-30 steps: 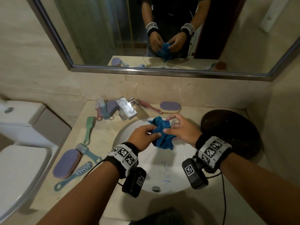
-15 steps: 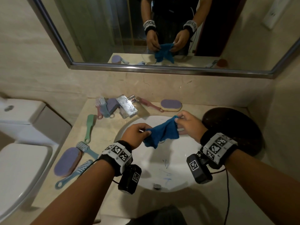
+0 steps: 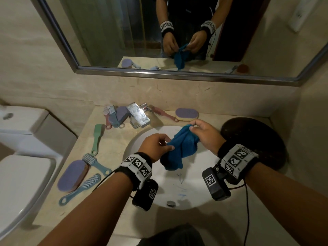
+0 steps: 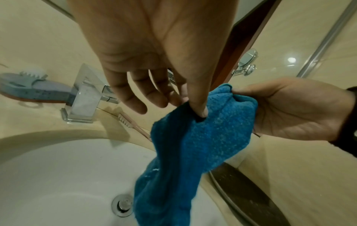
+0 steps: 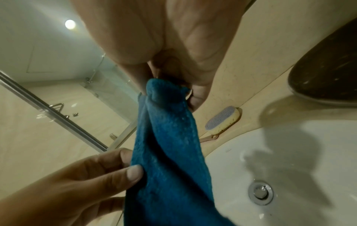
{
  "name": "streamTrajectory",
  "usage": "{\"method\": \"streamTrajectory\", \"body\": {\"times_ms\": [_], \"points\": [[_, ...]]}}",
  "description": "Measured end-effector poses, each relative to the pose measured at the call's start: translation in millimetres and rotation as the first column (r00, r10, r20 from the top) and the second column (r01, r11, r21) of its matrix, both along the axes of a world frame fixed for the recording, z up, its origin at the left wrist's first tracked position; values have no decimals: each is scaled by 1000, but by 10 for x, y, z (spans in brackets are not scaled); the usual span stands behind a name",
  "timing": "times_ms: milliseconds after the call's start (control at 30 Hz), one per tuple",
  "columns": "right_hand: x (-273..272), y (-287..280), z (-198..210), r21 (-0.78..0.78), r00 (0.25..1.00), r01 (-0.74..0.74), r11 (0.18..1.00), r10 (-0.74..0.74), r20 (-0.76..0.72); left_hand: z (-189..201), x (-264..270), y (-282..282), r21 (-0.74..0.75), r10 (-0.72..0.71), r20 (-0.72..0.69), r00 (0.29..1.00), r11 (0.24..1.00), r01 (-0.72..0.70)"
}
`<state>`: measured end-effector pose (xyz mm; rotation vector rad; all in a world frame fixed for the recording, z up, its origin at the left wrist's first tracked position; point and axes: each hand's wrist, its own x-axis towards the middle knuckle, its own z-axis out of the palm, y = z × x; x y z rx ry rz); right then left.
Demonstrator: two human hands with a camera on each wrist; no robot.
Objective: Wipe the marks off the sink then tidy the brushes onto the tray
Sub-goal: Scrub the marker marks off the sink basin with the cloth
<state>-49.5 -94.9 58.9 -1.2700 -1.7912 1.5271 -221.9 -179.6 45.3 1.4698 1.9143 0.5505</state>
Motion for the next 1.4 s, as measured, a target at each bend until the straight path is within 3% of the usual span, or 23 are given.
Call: {"method": "streamTrajectory", "body": {"times_ms": [67, 233, 333, 433, 533, 667, 767, 900, 1000, 1067, 1167, 1300, 1400], "points": [[34, -8, -22, 55, 999, -15, 998, 12, 40, 4, -29, -7, 27, -34, -104, 994, 999, 37], [53, -28, -36, 100, 998, -9, 995, 2, 65, 17, -20, -23, -47, -66, 0, 998, 997, 66], [120, 2, -75, 52, 995, -25, 998, 19, 101, 43, -31, -16, -40, -67, -39, 997, 997, 65], [165, -11, -99, 79, 970, -127, 989, 106, 220, -8, -78, 6, 12, -9, 74, 997, 1000, 8], [104, -94, -82, 118, 926, -273, 955, 227, 302, -2, -60, 14, 24, 72, 301, 951, 996, -83], [-46, -237, -126, -36, 916, -339, 940, 338, 217, 38, 2, 47, 0, 140, 517, 844, 987, -163], [-133, -263, -228, -67, 943, -294, 953, 301, 141, 15, -2, 82, -14, 200, 546, 814, 973, -230], [-129, -223, -266, -43, 977, -187, 981, 191, 100, -77, -76, 73, -65, 285, 413, 865, 957, -284], [-102, -186, -268, -146, 989, -146, 978, 144, -26, -183, -144, 30, 1, 136, 129, 982, 991, -137], [-99, -179, -266, -201, 985, -169, 965, 159, -65, -187, -93, -16, -3, 44, 229, 973, 999, -44], [-122, -180, -287, -216, 983, -158, 964, 132, -130, -173, 29, -48, -56, 57, 536, 842, 998, -32], [-150, -123, -391, -238, 996, -45, 970, 24, -89, -253, 82, -11, -57, 160, 580, 799, 986, -155], [-143, -125, -431, -456, 974, -201, 867, 125, -191, -360, 132, -6, -19, 283, 523, 804, 947, -321]]}}
